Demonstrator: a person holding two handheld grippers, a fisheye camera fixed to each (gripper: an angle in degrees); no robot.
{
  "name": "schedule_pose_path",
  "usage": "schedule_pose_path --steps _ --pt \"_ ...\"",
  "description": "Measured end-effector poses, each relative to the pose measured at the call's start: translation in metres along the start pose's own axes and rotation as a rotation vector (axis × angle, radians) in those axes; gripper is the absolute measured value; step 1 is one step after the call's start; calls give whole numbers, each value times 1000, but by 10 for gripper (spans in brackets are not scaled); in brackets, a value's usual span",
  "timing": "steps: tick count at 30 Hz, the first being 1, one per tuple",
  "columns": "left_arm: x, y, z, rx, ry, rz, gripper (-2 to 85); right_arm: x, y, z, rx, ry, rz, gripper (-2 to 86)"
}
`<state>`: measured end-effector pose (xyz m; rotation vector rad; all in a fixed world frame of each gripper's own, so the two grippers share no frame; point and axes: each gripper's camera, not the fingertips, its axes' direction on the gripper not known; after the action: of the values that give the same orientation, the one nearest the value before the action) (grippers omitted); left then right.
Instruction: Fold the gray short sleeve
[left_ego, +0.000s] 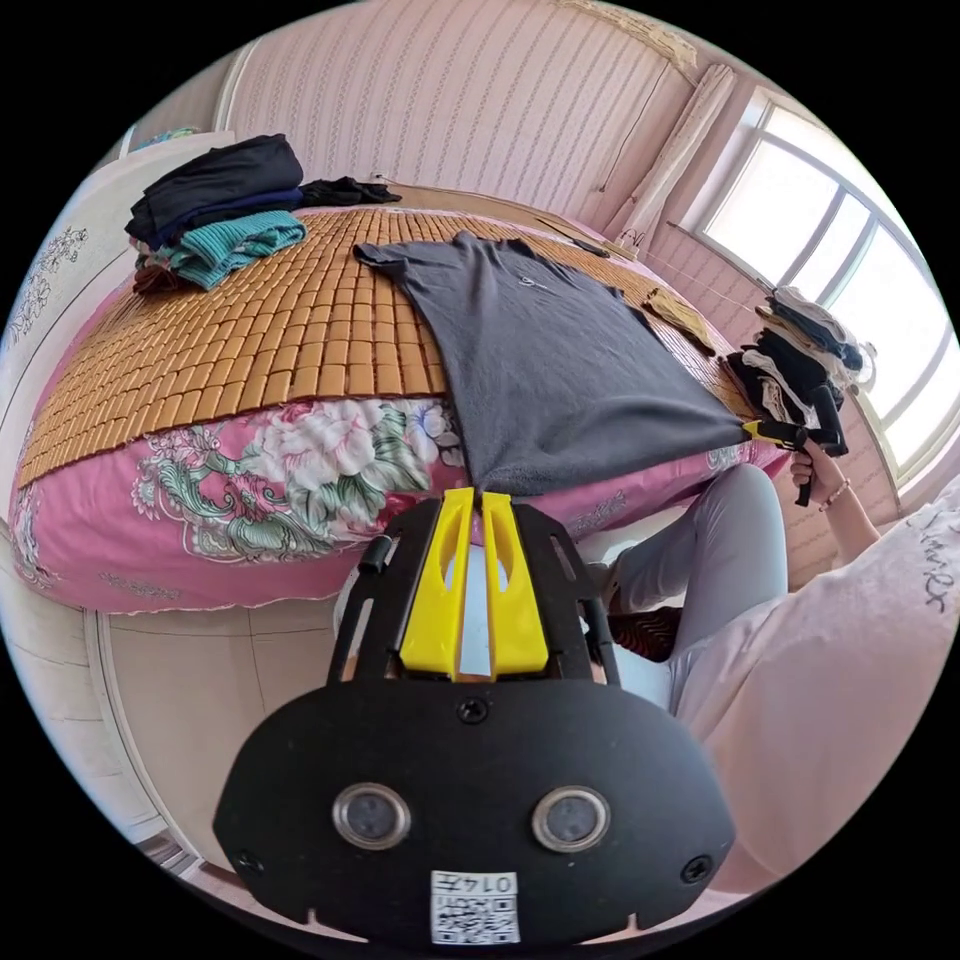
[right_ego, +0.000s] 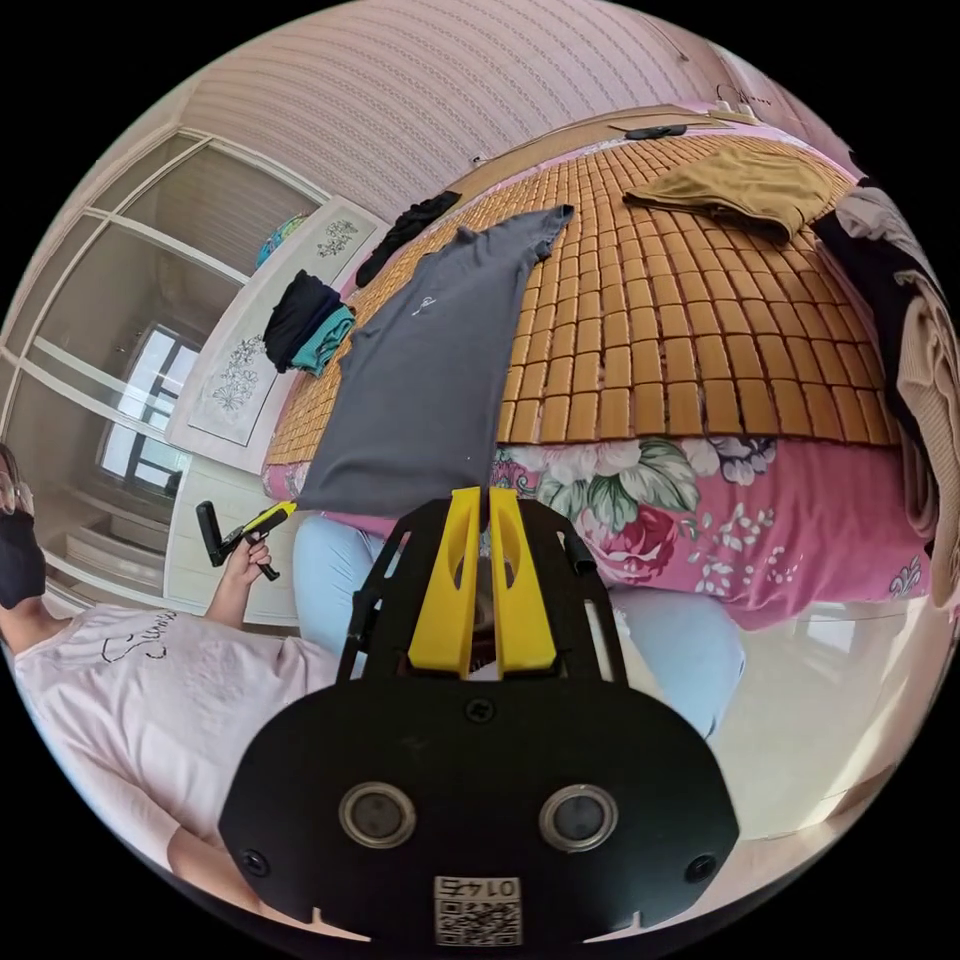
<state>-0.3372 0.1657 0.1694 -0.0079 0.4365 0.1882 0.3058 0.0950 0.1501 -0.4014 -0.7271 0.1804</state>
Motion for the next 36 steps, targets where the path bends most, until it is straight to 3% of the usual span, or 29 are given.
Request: schedule_pose_path --steps 6,9,14,20,28,33,36 --pt "-11 25 -6 -31 14 -48 21 -2 -1 14 -42 64 28 0" --pt "-21 29 -27 -27 -106 -55 29 -9 -9 8 -12 131 21 0" --pt "-29 -13 -47 129 -279 -4 16 -61 -63 21 47 209 -183 4" --pt "-37 -107 -18 357 -213 -24 47 -182 -172 104 10 59 -527 27" --pt "-51 -149 33 348 -108 -21 74 -341 -298 249 -68 144 -837 65" --pt "-49 -149 29 300 -60 23 74 -389 -349 342 -166 165 -861 85" --pt "-27 -151 31 233 -154 104 66 -402 -372 385 -209 179 -811 93"
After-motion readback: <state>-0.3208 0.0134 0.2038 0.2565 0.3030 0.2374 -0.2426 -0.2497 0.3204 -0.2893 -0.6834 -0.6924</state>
